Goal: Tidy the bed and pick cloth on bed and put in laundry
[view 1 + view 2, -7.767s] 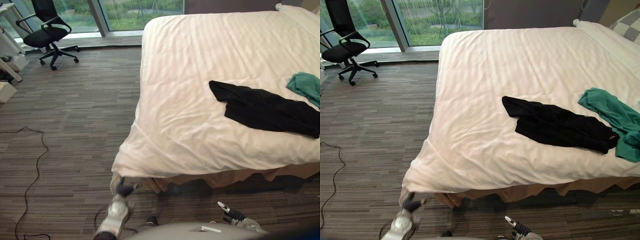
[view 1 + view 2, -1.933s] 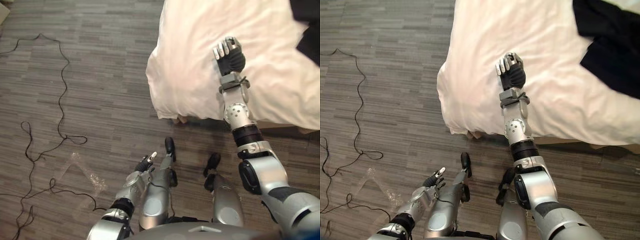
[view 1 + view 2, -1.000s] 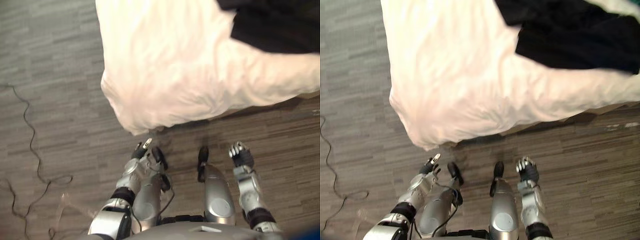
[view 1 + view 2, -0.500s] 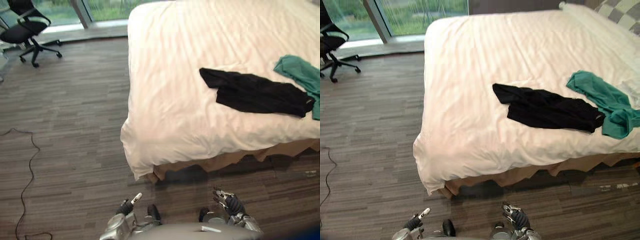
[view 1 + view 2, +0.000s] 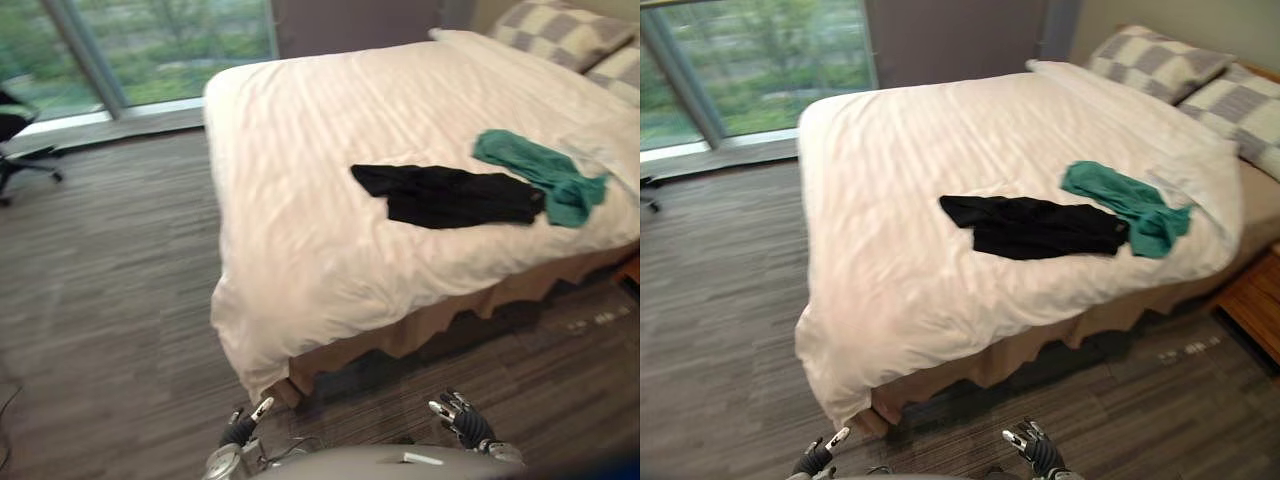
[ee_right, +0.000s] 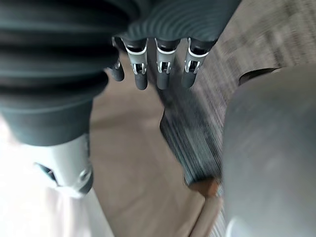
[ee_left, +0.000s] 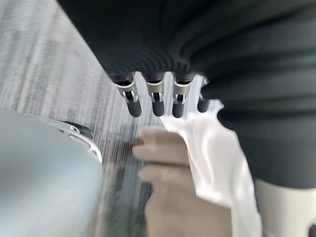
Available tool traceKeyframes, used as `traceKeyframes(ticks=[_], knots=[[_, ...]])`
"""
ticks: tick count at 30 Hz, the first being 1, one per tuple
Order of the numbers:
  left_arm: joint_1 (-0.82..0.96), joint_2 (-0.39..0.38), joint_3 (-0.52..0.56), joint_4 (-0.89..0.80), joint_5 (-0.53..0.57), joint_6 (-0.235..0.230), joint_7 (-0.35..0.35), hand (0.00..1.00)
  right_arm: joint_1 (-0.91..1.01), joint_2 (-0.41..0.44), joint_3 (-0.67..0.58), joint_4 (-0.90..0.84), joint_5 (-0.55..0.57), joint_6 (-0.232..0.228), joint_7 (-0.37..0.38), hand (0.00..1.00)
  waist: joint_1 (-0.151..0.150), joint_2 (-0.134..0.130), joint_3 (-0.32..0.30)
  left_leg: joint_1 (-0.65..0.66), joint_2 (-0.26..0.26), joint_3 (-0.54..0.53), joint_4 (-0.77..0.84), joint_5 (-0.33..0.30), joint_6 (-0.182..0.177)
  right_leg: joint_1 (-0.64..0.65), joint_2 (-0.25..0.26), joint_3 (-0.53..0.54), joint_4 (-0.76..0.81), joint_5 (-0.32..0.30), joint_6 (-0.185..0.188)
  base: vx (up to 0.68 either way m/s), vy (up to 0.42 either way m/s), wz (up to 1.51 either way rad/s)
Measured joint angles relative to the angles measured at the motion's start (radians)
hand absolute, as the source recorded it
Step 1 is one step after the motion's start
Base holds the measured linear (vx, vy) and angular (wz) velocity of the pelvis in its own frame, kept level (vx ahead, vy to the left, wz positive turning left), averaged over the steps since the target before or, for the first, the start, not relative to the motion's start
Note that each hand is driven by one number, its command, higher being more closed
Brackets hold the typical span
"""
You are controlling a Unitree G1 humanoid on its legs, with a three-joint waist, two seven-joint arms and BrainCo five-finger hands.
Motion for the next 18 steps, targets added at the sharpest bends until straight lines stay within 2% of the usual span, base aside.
traceKeyframes(ticks=[3,7,8,9,10,12,13,14,15,16,17,18], knots=[[-0.015,0.005,-0.019,0.004,0.039,0.013,0.001,0.00,0.018,0.005,0.001,-0.002,0.012,-0.002,-0.011,0.00,-0.009,-0.015,-0.009,0.033,-0.015,0.075,-0.030,0.000,0.001,-0.027,0.002,0.068,-0.001,0.032,0.007,0.00,0.063,-0.75],[-0.041,-0.010,-0.079,0.003,0.044,0.026,-0.010,0.00,0.035,0.005,0.000,-0.016,0.018,-0.032,-0.031,0.00,-0.024,-0.012,-0.008,0.071,-0.006,0.157,-0.065,0.003,0.001,-0.057,0.017,0.088,0.013,0.058,-0.002,-0.01,0.018,-0.63],[-0.040,-0.013,-0.080,0.003,0.040,0.027,-0.011,0.00,0.037,0.005,0.000,-0.023,0.018,-0.038,-0.038,0.00,-0.032,0.001,-0.001,0.081,0.004,0.186,-0.070,0.003,0.000,-0.066,0.021,0.062,0.025,0.055,-0.015,-0.03,-0.049,-0.57],[-0.038,-0.018,-0.080,0.003,0.036,0.028,-0.010,0.00,0.037,0.002,-0.006,-0.034,0.019,-0.041,-0.046,0.00,-0.041,0.010,0.007,0.101,0.014,0.217,-0.075,0.002,-0.003,-0.086,0.002,-0.045,0.075,0.025,-0.076,-0.01,-0.021,-0.88],[-0.036,-0.025,-0.080,0.002,0.033,0.029,-0.006,0.00,0.042,-0.003,-0.010,-0.039,0.020,-0.043,-0.049,0.00,-0.042,0.017,0.019,0.140,0.025,0.265,-0.078,-0.004,-0.014,-0.099,-0.026,-0.156,0.137,0.013,-0.109,0.00,0.002,-0.88],[-0.029,-0.028,-0.083,0.002,0.016,0.032,-0.004,0.00,0.047,-0.004,-0.011,-0.038,0.020,-0.044,-0.061,0.00,-0.044,0.020,0.020,0.173,0.038,0.294,-0.070,-0.013,-0.029,-0.105,-0.007,-0.189,0.187,0.018,-0.100,0.03,-0.034,-0.86],[-0.029,-0.027,-0.089,0.002,0.014,0.032,-0.004,0.00,0.047,-0.005,-0.011,-0.035,0.016,-0.048,-0.063,0.00,-0.042,0.005,0.021,0.183,0.039,0.281,-0.073,-0.014,-0.029,-0.107,0.008,-0.196,0.195,0.019,-0.099,0.05,-0.105,-0.79],[-0.036,-0.024,-0.090,0.002,0.014,0.033,-0.004,0.00,0.047,-0.005,-0.011,-0.030,0.016,-0.049,-0.064,0.00,-0.041,0.008,0.026,0.185,0.038,0.262,-0.074,-0.015,-0.027,-0.110,0.018,-0.183,0.193,0.022,-0.095,0.02,-0.124,-0.84],[-0.043,-0.014,-0.094,0.002,0.008,0.035,-0.003,0.00,0.042,-0.005,-0.015,-0.028,0.016,-0.050,-0.064,0.00,-0.043,-0.006,0.041,0.187,0.030,0.231,-0.082,-0.030,-0.004,-0.116,0.033,-0.158,0.184,0.029,-0.085,-0.06,-0.069,-0.87],[-0.046,-0.008,-0.107,0.006,-0.018,0.041,-0.001,0.00,0.032,-0.004,-0.023,-0.016,0.015,-0.048,-0.064,0.00,-0.035,-0.008,0.045,0.194,0.009,0.203,-0.115,-0.047,0.004,-0.120,0.050,-0.127,0.151,0.028,-0.100,-0.10,-0.039,-0.92],[-0.045,-0.009,-0.107,0.012,-0.025,0.043,0.000,0.00,0.022,-0.003,-0.033,-0.009,0.015,-0.048,-0.062,0.00,-0.028,-0.006,0.046,0.205,0.003,0.201,-0.137,-0.048,0.002,-0.120,0.052,-0.144,0.141,0.018,-0.124,-0.12,0.027,-1.11],[-0.055,-0.023,-0.107,0.023,-0.043,0.048,0.006,0.00,0.020,-0.010,-0.063,-0.002,0.013,-0.049,-0.055,0.00,-0.019,0.036,0.044,0.227,0.019,0.214,-0.175,-0.034,0.021,-0.129,0.048,-0.216,0.182,-0.036,-0.120,-0.06,0.020,-0.88]])
